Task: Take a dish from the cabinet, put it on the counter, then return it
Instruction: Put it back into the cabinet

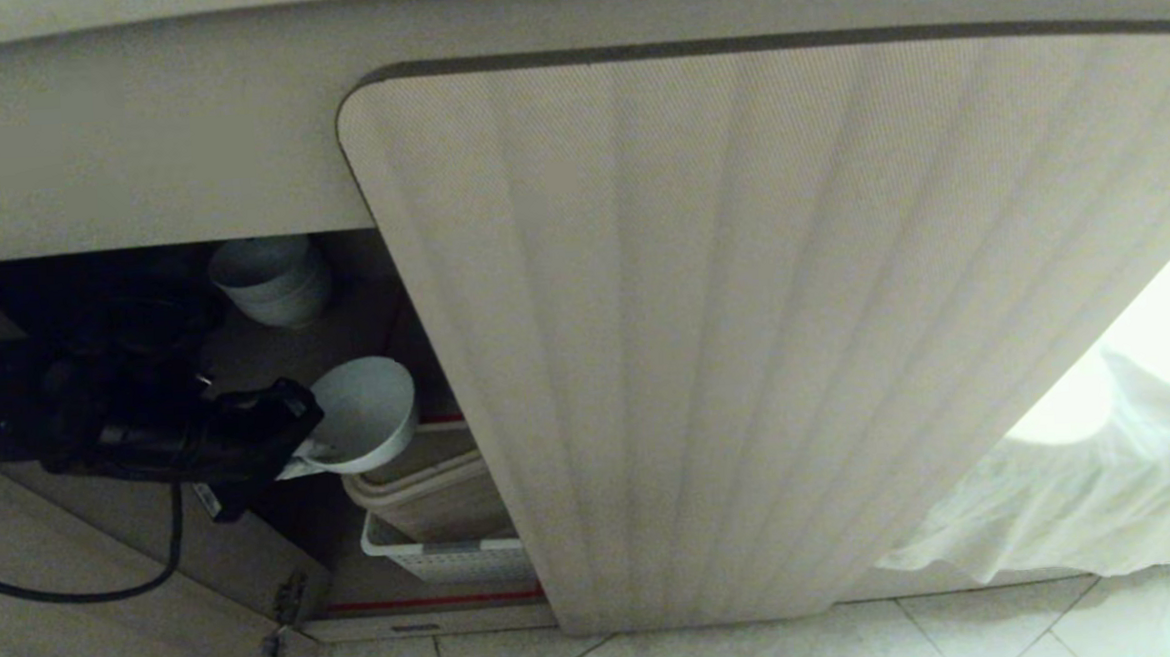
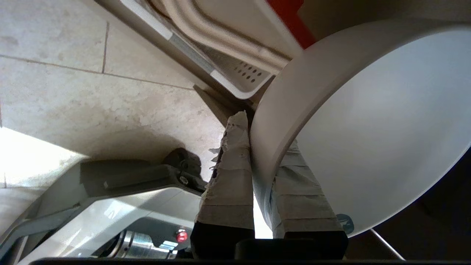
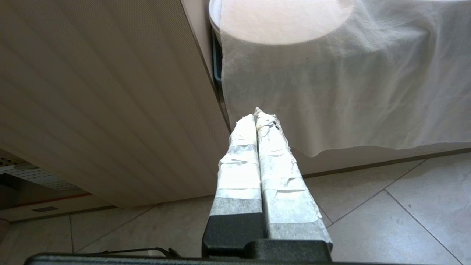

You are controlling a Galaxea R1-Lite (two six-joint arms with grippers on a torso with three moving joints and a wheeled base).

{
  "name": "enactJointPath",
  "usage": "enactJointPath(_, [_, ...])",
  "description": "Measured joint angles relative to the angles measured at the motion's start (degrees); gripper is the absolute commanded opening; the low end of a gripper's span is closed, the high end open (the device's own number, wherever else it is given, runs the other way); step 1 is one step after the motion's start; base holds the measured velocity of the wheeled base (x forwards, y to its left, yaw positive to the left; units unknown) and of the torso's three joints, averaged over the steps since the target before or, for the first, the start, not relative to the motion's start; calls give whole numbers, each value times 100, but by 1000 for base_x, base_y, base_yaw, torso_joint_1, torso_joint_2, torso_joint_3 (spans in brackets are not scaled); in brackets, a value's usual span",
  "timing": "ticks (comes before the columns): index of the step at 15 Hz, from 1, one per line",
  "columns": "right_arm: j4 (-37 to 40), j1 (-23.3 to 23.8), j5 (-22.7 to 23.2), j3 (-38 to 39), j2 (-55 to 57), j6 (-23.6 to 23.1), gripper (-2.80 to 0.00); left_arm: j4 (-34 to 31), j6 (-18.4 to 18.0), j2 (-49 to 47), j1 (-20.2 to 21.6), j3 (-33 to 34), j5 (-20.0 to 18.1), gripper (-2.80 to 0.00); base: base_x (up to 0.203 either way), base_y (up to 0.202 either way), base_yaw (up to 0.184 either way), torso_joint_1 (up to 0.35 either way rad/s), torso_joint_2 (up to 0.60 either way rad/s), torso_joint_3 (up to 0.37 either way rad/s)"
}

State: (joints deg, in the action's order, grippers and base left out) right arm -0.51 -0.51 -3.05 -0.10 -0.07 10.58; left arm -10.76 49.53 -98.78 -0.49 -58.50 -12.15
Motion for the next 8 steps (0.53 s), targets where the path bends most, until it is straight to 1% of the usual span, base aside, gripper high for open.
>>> enactJointPath(8, [0, 0, -1, 0, 0, 0, -280, -2, 13, -221, 7, -291, 0, -280, 0, 0, 0, 0, 0, 0])
